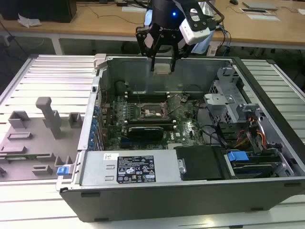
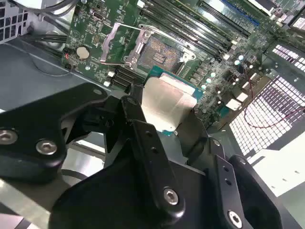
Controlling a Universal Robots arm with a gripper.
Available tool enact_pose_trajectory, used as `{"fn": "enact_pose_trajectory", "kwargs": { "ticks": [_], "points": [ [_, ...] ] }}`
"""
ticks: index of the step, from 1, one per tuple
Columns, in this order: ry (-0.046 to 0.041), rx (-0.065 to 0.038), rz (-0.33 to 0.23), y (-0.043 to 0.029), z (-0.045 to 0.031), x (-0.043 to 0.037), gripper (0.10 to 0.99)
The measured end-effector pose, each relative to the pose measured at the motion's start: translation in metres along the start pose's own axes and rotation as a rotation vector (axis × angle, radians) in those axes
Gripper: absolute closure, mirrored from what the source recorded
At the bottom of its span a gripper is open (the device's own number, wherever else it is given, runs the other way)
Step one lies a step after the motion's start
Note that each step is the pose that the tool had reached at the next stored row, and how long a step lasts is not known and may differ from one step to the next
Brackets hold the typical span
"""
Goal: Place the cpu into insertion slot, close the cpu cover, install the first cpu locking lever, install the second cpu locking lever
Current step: 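Place the cpu into insertion slot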
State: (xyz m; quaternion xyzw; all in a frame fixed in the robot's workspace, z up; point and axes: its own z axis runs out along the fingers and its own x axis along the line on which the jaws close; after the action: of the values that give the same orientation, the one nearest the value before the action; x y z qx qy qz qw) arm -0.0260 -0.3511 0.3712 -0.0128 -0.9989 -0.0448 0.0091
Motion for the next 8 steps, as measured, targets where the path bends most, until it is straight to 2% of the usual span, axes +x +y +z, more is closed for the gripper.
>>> {"fn": "enact_pose_trajectory", "kwargs": {
  "ticks": [3,5,6,8],
  "points": [
    [0.0,0.0,0.0,0.0,0.0002,0.0,0.549],
    [0.0,0.0,0.0,-0.0003,0.0037,0.0002,0.549],
    [0.0,0.0,0.0,-0.0005,0.0061,0.0004,0.549],
    [0.0,0.0,0.0,-0.0016,0.0178,0.0013,0.549]
  ]
}}
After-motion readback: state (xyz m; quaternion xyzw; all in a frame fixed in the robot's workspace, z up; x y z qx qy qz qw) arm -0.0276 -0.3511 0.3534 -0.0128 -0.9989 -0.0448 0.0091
